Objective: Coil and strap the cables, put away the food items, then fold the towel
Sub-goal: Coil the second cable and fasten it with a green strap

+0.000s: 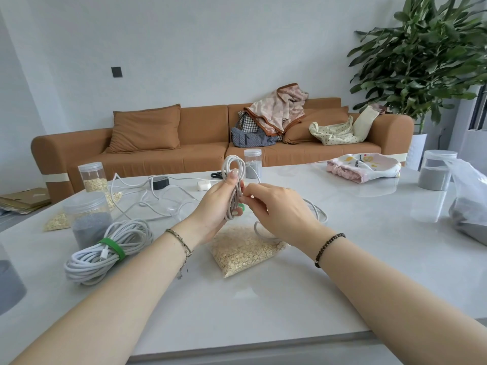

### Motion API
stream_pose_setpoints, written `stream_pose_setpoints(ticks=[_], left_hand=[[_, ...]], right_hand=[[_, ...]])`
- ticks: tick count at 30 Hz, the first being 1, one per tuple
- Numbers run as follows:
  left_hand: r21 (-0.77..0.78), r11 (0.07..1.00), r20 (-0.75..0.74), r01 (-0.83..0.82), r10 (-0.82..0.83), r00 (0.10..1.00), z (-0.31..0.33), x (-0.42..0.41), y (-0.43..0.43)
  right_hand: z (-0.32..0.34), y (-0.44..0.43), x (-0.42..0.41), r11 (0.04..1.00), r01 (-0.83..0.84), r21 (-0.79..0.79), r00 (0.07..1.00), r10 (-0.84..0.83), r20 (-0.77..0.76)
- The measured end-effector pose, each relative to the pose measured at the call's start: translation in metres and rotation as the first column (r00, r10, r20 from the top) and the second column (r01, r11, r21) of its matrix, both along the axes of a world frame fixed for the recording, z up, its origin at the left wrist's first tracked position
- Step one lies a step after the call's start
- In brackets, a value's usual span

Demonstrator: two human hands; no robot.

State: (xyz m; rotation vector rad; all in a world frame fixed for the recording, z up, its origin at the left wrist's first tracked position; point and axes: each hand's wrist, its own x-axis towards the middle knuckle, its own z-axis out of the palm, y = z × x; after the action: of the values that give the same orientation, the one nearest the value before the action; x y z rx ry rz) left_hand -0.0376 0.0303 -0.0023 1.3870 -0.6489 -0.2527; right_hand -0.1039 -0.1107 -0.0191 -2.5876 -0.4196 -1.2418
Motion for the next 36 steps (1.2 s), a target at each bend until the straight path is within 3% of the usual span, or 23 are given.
stream_pose_setpoints(ticks=[6,17,20,25,29,32,36], left_hand=[[-0.037,0.998,0.005,-0.044,0.044,0.999,0.001,0.002,-0.001],[-0.054,0.997,-0.017,0.047,-0.048,0.999,-0.002,0.001,-0.002],[-0.072,0.997,-0.03,0.006,-0.008,1.0,-0.001,0.003,0.0],[-0.292,0.946,-0.102,-0.141,0.116,0.988,0.007,0.007,0.002],[-0.499,0.839,-0.258,-0.215,0.092,0.962,0.015,0.015,0.008],[-0.549,0.776,-0.389,-0.309,0.09,0.917,0.019,0.021,0.014],[-0.613,0.736,-0.463,-0.288,-0.039,0.885,0.021,0.02,0.015]], right_hand=[[-0.001,0.004,0.002,0.991,0.026,0.131,0.996,-0.016,-0.082],[-0.002,0.006,0.0,0.988,-0.053,0.144,0.996,0.063,-0.064],[-0.001,0.008,-0.002,0.984,-0.075,0.159,0.992,0.089,-0.084],[0.0,0.007,-0.002,0.988,-0.011,0.157,0.985,0.038,-0.166],[0.001,0.008,-0.006,0.991,-0.012,0.133,0.981,0.037,-0.189],[0.001,0.008,-0.006,0.995,-0.052,0.091,0.975,0.07,-0.209],[-0.003,0.003,0.002,0.99,-0.111,-0.087,0.979,0.094,-0.18]])
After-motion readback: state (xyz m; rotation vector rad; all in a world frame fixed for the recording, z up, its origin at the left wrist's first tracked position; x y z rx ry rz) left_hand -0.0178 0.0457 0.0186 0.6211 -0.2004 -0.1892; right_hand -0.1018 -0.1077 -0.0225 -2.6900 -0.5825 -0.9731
